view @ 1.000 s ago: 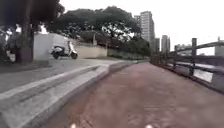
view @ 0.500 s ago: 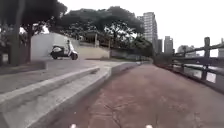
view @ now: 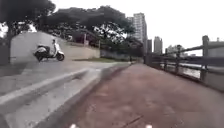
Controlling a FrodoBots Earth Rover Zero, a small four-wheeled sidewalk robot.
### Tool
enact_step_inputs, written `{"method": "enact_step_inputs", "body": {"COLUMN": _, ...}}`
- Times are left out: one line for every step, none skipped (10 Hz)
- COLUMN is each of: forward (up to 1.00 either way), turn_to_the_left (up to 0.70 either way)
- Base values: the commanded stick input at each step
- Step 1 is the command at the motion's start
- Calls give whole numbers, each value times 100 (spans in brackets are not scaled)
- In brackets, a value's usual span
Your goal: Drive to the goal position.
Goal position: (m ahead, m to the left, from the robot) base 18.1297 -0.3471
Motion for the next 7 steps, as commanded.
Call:
{"method": "enact_step_inputs", "body": {"forward": 100, "turn_to_the_left": -40}}
{"method": "enact_step_inputs", "body": {"forward": 100, "turn_to_the_left": -40}}
{"method": "enact_step_inputs", "body": {"forward": 100, "turn_to_the_left": -33}}
{"method": "enact_step_inputs", "body": {"forward": 100, "turn_to_the_left": -8}}
{"method": "enact_step_inputs", "body": {"forward": 100, "turn_to_the_left": 0}}
{"method": "enact_step_inputs", "body": {"forward": 100, "turn_to_the_left": 0}}
{"method": "enact_step_inputs", "body": {"forward": 100, "turn_to_the_left": 0}}
